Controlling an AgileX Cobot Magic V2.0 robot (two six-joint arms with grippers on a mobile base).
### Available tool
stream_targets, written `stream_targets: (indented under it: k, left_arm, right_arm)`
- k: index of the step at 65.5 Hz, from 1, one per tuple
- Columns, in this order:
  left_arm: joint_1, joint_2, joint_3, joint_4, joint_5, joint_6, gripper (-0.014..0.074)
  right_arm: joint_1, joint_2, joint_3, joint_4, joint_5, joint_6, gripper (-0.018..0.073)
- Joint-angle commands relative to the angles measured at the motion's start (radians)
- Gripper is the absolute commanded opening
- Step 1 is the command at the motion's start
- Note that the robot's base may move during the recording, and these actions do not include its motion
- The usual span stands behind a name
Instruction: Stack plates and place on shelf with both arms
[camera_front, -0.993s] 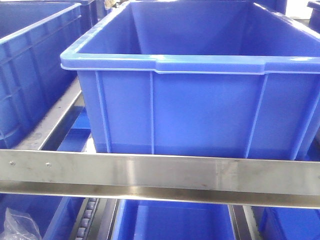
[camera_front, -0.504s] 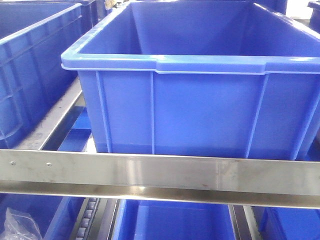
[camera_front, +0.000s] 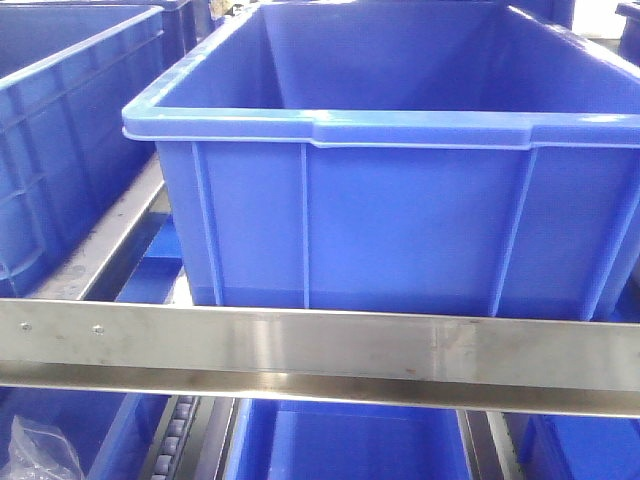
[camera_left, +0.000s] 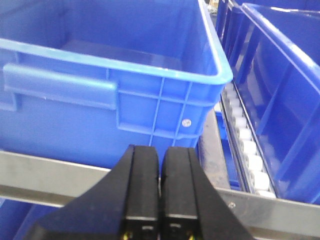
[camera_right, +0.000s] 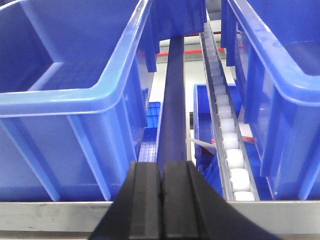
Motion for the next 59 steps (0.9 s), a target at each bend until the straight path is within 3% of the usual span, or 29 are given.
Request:
stream_targets:
  k: [1, 11, 20, 59]
  left_arm:
    - [0.001, -0.022, 0.002, -0.014, -0.072, -0.008, 0.0088]
    - [0.001, -0.022, 0.002, -0.025, -0.078, -0.002, 0.0088]
    - [0.028, -0.022, 0.002, -0.078, -0.102, 0.102, 0.0088]
    - [0.037, -0.022, 0.002, -0.076, -0.106, 0.102, 0.0088]
  right_arm:
    - [-0.004, -0.018, 0.0, -0.012, -0.088, -0.003, 0.0055]
    - [-0.004, -0.018, 0.0, -0.012, -0.088, -0.003, 0.0055]
    - [-0.004, -0.018, 0.0, -0.012, -0.088, -0.003, 0.0055]
    - [-0.004, -0.018, 0.0, -0.012, -0.088, -0.003, 0.0055]
